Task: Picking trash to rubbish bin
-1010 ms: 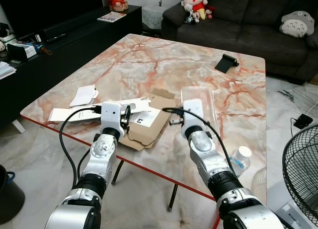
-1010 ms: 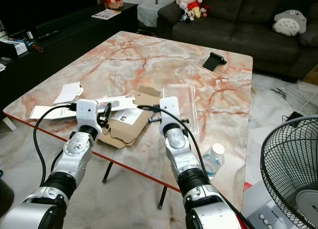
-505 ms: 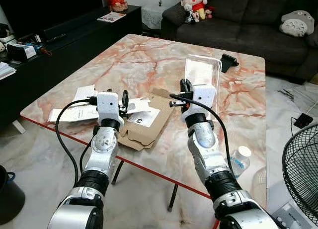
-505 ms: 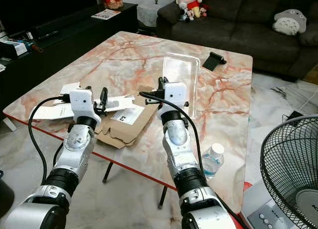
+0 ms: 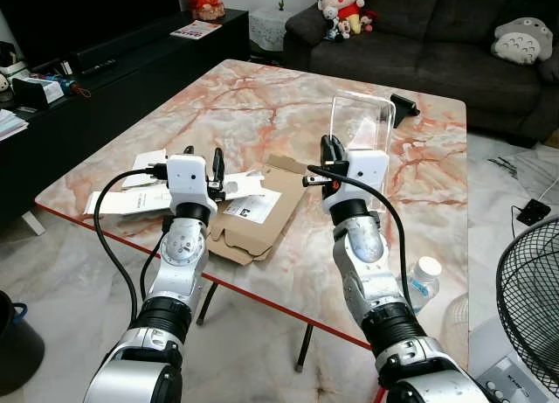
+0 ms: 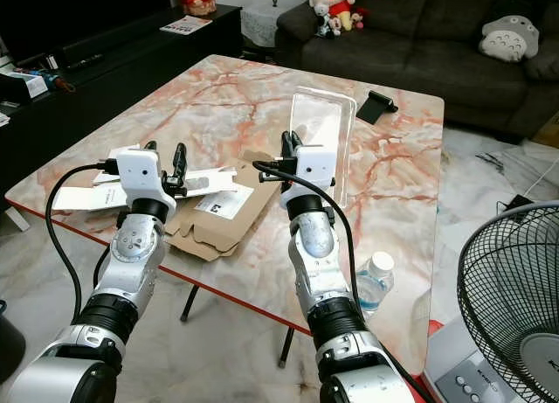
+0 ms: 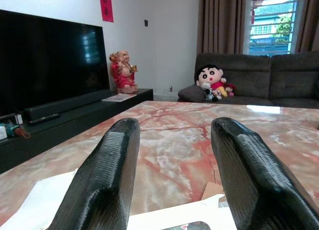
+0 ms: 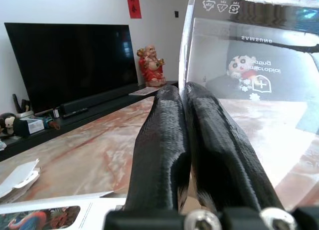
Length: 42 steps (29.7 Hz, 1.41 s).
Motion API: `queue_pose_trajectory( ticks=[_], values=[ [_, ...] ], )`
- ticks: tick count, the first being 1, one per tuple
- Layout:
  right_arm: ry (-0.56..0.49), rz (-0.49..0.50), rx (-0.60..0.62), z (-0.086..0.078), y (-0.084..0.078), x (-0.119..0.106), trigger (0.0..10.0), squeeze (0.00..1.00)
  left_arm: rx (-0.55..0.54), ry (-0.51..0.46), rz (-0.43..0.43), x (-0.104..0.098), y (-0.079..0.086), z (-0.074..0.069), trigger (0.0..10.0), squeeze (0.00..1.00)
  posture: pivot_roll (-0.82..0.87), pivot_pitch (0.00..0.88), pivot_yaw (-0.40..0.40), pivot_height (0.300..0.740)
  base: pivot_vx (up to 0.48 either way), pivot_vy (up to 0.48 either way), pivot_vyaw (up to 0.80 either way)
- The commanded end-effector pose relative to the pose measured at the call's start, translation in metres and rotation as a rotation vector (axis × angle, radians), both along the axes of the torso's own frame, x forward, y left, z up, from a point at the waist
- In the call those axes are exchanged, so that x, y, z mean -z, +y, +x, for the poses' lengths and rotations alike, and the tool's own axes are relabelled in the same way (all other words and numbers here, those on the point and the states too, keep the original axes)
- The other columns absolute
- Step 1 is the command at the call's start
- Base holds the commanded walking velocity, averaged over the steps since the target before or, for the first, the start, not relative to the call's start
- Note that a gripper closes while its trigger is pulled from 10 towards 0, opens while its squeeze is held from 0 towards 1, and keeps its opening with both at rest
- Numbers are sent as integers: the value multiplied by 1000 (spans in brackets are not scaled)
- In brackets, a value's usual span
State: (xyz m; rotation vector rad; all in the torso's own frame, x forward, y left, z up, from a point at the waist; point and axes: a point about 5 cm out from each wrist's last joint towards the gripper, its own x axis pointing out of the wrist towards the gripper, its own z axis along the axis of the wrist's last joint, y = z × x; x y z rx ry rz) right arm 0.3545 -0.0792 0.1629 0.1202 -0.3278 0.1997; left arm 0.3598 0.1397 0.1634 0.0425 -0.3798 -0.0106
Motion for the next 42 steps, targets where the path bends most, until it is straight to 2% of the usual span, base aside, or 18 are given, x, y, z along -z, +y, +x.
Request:
queue_pose_trajectory(
  ticks=[1, 32, 37, 40, 41, 42],
  values=[
    [-18, 16, -12, -1, 0, -4, 10000, 0, 2, -34, 3, -8, -2, 1, 10000, 0, -12, 0, -10, 740, -304, 0, 0],
    [-9, 14, -20, -2, -1, 0, 10000, 0, 0, -28, 7, -7, 2, 0, 10000, 0, -19, 0, -11, 740, -318, 0, 0],
    [34, -9, -21, -3, -4, 12, 10000, 0, -17, 2, 17, -2, 7, 1, 10000, 0, -21, 0, -12, 740, -58, 0, 0],
    [95, -31, -32, -5, -7, 27, 10000, 0, -32, 69, 26, 9, 14, 3, 10000, 0, -24, 0, -16, 740, 0, 0, 0],
    [145, -57, -33, -7, -10, 40, 10000, 0, -33, 123, 37, 20, 18, 3, 10000, 0, -24, 0, -17, 740, 0, 0, 0],
    [145, -57, -33, -7, -10, 40, 10000, 0, -33, 123, 37, 20, 18, 3, 10000, 0, -24, 0, -17, 740, 0, 0, 0]
  ],
)
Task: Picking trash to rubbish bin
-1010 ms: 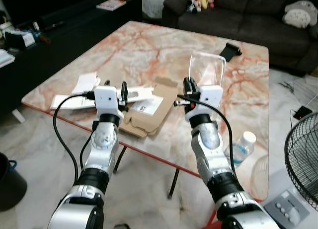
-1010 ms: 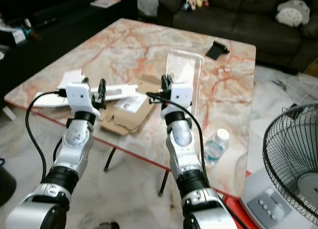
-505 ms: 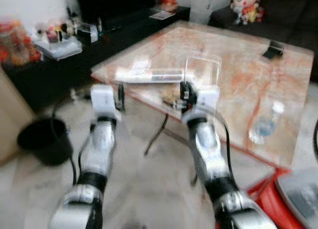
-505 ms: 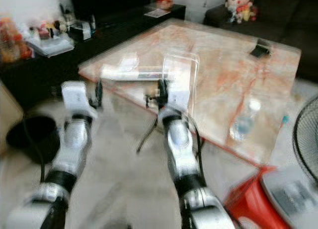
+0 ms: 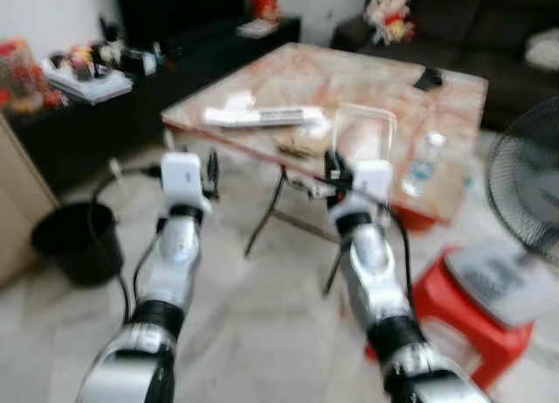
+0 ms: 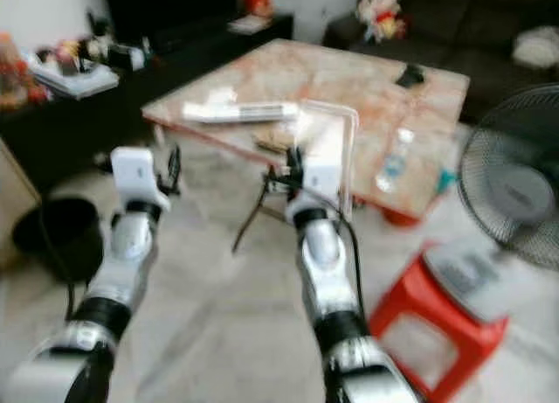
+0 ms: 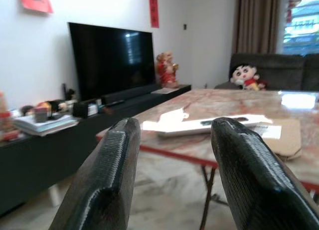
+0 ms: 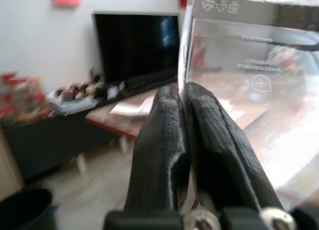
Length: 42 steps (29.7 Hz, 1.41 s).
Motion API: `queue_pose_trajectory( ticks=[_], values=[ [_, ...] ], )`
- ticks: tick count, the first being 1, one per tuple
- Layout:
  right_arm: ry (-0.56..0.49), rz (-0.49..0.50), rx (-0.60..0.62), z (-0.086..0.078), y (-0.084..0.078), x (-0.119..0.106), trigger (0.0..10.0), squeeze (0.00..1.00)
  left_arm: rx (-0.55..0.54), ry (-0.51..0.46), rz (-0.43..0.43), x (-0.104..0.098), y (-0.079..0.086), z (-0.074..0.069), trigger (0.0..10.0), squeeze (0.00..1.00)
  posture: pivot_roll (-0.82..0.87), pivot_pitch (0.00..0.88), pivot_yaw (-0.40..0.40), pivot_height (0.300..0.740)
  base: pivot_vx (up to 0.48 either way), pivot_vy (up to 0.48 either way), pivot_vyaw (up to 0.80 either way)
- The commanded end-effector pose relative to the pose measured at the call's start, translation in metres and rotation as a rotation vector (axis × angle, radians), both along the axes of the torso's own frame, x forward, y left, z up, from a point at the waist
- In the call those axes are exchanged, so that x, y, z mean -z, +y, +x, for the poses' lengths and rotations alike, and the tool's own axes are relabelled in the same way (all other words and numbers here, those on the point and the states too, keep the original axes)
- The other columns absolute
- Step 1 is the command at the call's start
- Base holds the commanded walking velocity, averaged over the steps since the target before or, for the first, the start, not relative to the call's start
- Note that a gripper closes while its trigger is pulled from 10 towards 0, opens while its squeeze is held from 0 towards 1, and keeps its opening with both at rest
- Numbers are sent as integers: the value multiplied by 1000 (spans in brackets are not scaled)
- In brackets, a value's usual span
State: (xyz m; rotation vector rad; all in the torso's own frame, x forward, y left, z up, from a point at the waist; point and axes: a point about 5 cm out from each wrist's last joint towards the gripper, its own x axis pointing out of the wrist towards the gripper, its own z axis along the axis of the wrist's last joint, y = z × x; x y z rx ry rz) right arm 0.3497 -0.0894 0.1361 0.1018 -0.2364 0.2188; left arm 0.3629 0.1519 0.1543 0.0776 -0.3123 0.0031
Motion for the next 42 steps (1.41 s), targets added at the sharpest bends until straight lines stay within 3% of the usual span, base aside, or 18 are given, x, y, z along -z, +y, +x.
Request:
queue_pose_trajectory(
  ticks=[1, 4, 7, 8, 11, 13, 14, 15, 20, 24, 26, 30, 36, 42],
  values=[
    [88, -31, -15, -4, -2, 20, 10000, 0, -14, 84, 11, 16, 8, -1, 10000, 0, -24, 0, -17, 740, 0, 0, 0],
    [123, -30, -17, -5, -3, 27, 10000, 0, -17, 112, 15, 21, 11, -1, 10000, 0, -24, 0, -17, 740, 0, 0, 0],
    [409, -70, 27, -30, -36, 93, 10000, 0, -56, 350, -64, 67, 28, -14, 10000, 0, -33, 0, -15, 740, 0, 0, 0],
    [409, -70, 27, -30, -36, 93, 10000, 0, -56, 350, -64, 67, 28, -14, 10000, 0, -33, 0, -15, 740, 0, 0, 0],
    [598, -73, 90, -54, -57, 130, 10000, 0, -86, 498, -85, 97, 38, -28, 10000, 0, -42, 0, -10, 740, 0, 0, 0],
    [756, -65, 132, -79, -69, 158, 10000, 0, -79, 612, -96, 121, 42, -44, 10000, 0, -40, 0, -6, 740, 0, 0, 0],
    [756, -65, 132, -79, -69, 158, 10000, 0, -79, 612, -96, 121, 42, -44, 10000, 0, -40, 0, -6, 740, 0, 0, 0],
    [894, -71, 141, -105, -72, 181, 10000, 0, -78, 750, -39, 147, 43, -63, 10000, 0, -38, 0, -6, 740, 0, 0, 0],
    [1087, -88, 179, -146, -77, 210, 10000, 0, -117, 944, 23, 182, 49, -98, 10000, 0, -45, 0, -3, 740, 0, 0, 0],
    [1156, -74, 210, -165, -78, 220, 10000, 0, -144, 1092, 68, 208, 56, -132, 10000, 0, -46, 0, -2, 740, 0, 0, 0],
    [1163, -67, 214, -168, -78, 221, 10000, 0, -153, 1114, 66, 211, 57, -139, 10000, 0, -46, 0, -2, 740, 0, 0, 0],
    [1186, -83, 190, -176, -78, 225, 10000, 0, -282, 1150, -122, 220, 70, -156, 10000, 0, -52, 0, -6, 740, 0, 0, 0],
    [1164, -102, 207, -170, -83, 222, 10000, 0, -293, 1174, -122, 222, 75, -162, 10000, 0, -47, 0, -11, 740, 0, 0, 0],
    [1146, -85, 220, -161, -80, 218, 10000, 0, -255, 1176, -42, 220, 71, -157, 10000, 0, -45, 0, -10, 740, 0, 0, 800]
  ],
)
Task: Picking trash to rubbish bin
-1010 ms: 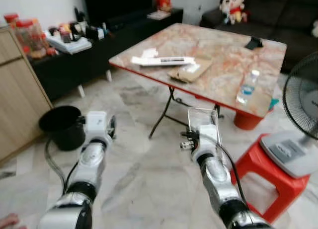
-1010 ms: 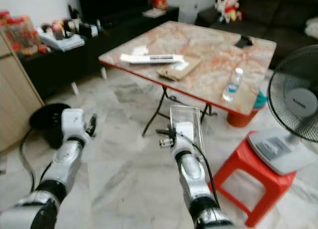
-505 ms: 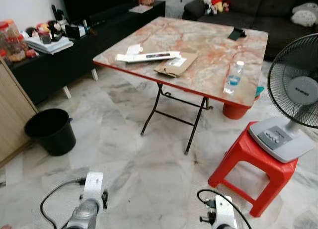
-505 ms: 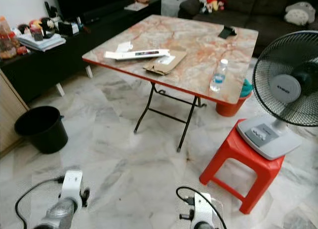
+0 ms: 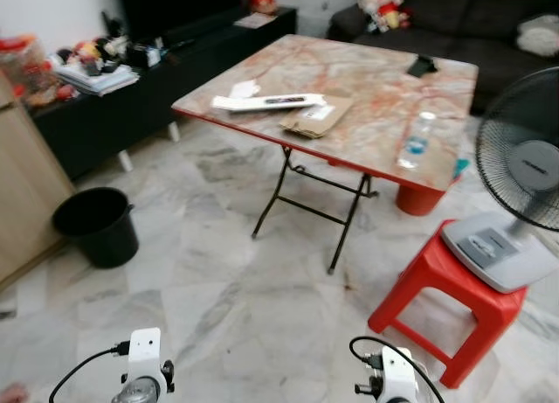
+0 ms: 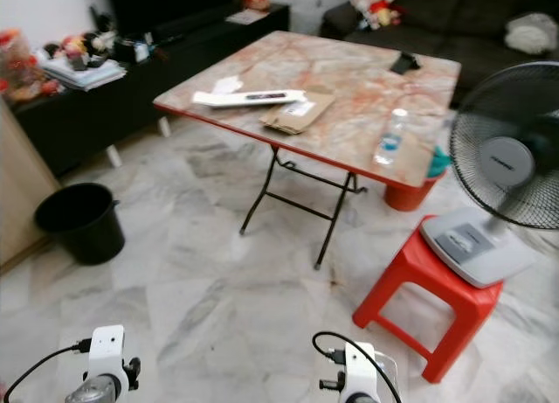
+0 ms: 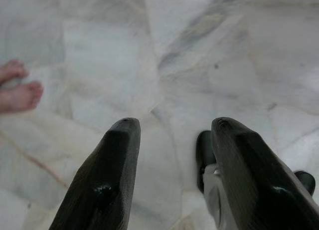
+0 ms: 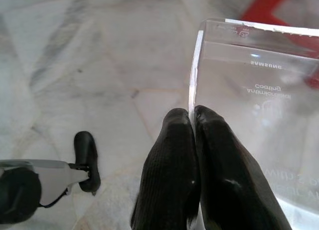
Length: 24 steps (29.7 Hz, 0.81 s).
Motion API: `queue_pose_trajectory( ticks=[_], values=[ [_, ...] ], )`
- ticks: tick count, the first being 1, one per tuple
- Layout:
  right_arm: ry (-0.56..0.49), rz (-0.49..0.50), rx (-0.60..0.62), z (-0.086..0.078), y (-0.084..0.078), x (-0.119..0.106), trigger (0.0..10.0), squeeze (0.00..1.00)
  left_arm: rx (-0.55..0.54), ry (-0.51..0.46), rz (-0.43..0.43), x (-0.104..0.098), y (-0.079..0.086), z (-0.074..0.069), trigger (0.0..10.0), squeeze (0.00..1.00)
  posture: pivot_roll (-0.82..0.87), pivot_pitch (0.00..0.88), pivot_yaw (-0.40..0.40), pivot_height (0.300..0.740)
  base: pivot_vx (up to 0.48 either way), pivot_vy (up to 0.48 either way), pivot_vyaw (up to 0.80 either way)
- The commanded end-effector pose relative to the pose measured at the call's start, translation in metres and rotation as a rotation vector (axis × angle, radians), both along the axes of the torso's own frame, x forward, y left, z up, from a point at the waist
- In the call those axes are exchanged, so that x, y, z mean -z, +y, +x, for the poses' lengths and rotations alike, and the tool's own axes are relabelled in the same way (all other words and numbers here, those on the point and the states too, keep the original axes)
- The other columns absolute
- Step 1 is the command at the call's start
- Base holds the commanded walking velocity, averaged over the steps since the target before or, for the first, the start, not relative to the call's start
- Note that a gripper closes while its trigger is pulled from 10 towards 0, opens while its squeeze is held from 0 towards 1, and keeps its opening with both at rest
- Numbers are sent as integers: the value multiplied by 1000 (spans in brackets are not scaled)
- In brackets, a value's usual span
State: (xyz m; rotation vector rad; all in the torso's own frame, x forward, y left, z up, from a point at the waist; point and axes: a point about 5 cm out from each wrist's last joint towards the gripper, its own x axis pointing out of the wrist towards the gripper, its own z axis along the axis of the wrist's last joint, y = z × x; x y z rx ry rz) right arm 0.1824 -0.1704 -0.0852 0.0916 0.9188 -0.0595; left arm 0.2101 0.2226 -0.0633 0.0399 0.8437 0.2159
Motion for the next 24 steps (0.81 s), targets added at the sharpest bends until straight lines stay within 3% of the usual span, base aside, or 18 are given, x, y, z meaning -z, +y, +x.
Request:
queue_pose_trajectory(
  ticks=[1, 5, 12, 20, 24],
  values=[
    [-21, 1, 11, 7, 2, -3, 10000, 0, 6, 31, 15, 3, 0, -4, 10000, 0, -42, 0, -13, 740, 0, 0, 800],
    [-9, -5, -8, 5, 3, -2, 10000, 0, -5, 31, 15, 3, 0, -4, 10000, 0, -42, 0, -13, 740, 0, 0, 622],
    [-6, 2, -1, 0, 2, 0, 10000, 0, -21, 43, 15, 5, 2, -9, 10000, 0, -38, 0, -12, 740, 0, 0, 0],
    [-3, -6, -14, -3, 3, 1, 10000, 0, -6, 52, 15, 6, 0, -10, 10000, 0, -34, 8, -12, 740, 30, 0, 800],
    [11, 0, -5, -3, 3, 2, 10000, 0, -4, 51, 18, 6, 0, -9, 10000, 0, -34, 10, -13, 740, 0, 0, 0]
  ],
)
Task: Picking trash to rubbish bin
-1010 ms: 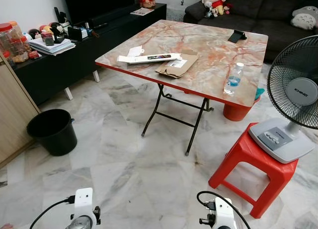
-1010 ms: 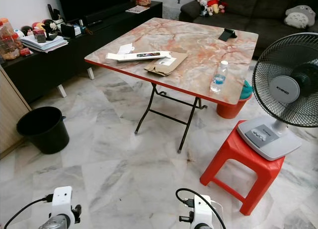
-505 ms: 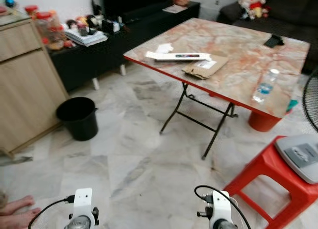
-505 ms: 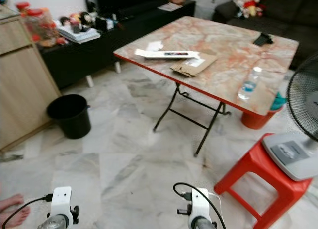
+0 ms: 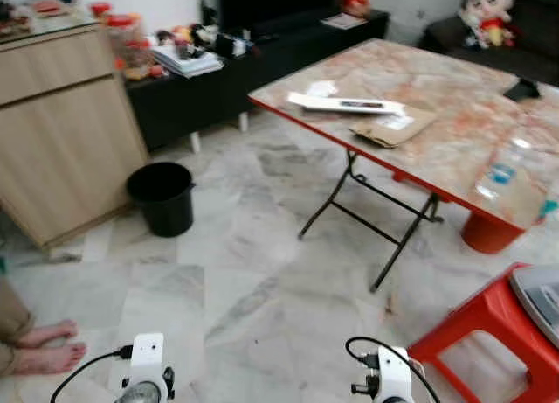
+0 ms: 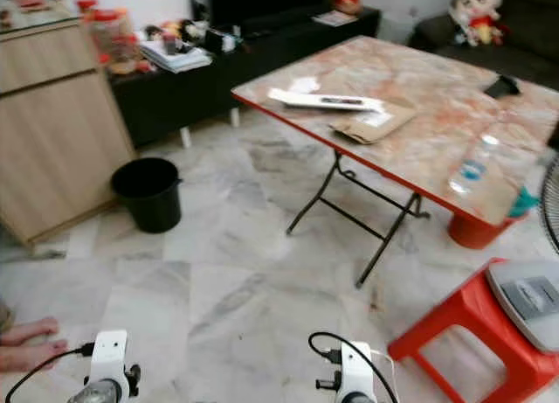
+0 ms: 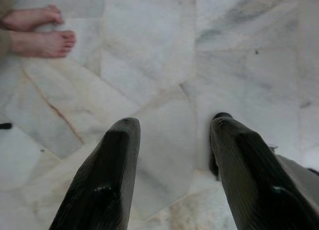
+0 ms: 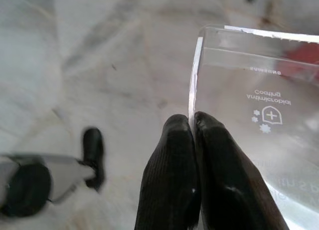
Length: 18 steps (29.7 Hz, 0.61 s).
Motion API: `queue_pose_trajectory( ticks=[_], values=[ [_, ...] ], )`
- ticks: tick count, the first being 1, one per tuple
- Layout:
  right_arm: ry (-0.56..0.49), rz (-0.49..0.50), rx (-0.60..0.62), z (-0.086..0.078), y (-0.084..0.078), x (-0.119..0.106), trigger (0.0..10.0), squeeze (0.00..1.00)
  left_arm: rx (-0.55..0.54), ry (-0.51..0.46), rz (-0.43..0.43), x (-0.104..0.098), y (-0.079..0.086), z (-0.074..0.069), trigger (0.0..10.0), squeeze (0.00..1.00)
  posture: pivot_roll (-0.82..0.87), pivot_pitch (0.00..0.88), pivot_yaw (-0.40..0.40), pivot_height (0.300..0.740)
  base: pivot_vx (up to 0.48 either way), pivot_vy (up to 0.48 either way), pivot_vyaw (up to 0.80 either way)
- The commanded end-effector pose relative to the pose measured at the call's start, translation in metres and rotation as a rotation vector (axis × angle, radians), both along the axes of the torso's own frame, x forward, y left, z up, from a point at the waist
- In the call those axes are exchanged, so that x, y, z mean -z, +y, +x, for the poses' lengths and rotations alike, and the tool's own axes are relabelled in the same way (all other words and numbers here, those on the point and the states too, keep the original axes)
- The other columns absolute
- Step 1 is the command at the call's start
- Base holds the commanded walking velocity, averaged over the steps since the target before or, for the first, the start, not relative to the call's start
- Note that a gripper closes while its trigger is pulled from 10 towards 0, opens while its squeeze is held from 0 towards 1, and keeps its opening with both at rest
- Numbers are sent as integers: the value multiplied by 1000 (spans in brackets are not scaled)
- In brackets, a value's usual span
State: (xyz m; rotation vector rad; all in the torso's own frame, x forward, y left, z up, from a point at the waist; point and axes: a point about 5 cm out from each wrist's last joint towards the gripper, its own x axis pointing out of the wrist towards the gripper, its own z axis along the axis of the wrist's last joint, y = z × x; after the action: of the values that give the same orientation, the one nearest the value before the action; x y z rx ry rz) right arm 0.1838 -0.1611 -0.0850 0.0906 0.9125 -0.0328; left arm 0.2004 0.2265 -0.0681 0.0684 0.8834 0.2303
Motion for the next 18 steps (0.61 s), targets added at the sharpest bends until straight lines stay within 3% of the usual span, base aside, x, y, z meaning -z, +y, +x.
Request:
queue_pose_trajectory(
  ticks=[1, 5, 11, 18],
  values=[
    [19, -10, 18, -5, -6, 2, 10000, 0, -1, 9, -9, 1, -4, 1, 10000, 0, -34, 10, -13, 740, 0, 0, 0],
    [-3, -31, -21, -1, -4, 0, 10000, 0, 12, 8, 4, 0, -4, 2, 10000, 0, -29, 13, -15, 740, 202, 0, 0],
    [4, -37, -29, -2, -3, 1, 10000, 0, 10, 9, 12, 0, -3, 1, 10000, 0, -26, 16, -14, 740, 293, 0, 767],
    [31, -61, -57, -8, -4, 4, 10000, 0, 7, 13, 15, 1, -2, 0, 10000, 0, -24, 4, -16, 740, 306, 0, 0]
  ],
)
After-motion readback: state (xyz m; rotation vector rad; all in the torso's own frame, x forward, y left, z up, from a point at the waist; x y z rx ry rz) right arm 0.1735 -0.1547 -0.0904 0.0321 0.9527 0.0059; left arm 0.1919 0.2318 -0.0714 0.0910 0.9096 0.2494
